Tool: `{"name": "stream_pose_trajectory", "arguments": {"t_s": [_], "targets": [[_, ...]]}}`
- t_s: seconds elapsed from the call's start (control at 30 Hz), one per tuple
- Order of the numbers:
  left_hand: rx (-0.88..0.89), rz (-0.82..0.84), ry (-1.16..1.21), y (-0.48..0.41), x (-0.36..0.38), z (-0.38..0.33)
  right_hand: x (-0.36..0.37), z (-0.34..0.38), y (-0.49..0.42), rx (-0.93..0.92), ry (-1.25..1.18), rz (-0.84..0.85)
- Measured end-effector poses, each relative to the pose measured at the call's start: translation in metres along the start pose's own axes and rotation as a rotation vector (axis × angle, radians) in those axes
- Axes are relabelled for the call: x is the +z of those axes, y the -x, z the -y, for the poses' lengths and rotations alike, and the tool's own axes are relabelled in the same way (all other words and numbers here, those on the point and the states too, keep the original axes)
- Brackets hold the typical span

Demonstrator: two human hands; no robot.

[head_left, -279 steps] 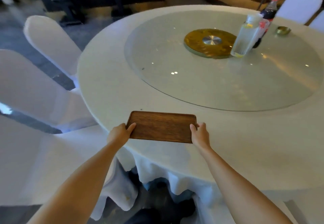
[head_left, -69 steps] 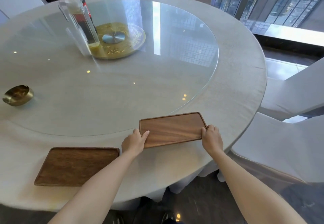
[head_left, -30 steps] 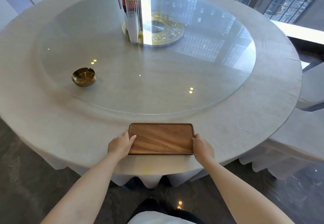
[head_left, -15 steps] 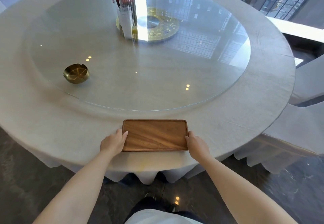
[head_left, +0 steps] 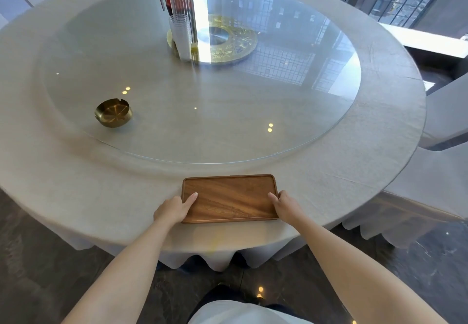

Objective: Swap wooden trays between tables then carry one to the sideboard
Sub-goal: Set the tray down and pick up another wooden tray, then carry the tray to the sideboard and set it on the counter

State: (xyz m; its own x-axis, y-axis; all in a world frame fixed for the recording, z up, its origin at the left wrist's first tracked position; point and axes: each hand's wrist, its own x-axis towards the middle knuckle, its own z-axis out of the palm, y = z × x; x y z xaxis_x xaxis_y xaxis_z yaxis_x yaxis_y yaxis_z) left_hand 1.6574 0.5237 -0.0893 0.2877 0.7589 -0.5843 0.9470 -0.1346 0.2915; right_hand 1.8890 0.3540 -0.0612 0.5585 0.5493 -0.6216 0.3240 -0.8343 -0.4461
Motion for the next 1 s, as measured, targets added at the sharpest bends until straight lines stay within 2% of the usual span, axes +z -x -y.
{"name": "stream_pose_trajectory", "arguments": {"t_s": [0.27, 0.57, 0.77, 1.0], "targets": [[-0.037, 0.062, 0.148, -0.008, 0.0, 0.0, 0.005, 0.0, -0.012, 0.051, -0.035, -0.033], [0.032, 0.005, 0.295, -0.014, -0.006, -0.015, 0.006, -0.008, -0.007, 0.069, -0.136, -0.108], [0.112, 0.049, 0.327, -0.003, -0.006, -0.084, -0.032, -0.044, 0.008, 0.138, -0.282, -0.202], [0.323, 0.125, 0.275, 0.038, 0.029, -0.228, -0.118, -0.148, 0.034, 0.186, -0.459, -0.404]]}}
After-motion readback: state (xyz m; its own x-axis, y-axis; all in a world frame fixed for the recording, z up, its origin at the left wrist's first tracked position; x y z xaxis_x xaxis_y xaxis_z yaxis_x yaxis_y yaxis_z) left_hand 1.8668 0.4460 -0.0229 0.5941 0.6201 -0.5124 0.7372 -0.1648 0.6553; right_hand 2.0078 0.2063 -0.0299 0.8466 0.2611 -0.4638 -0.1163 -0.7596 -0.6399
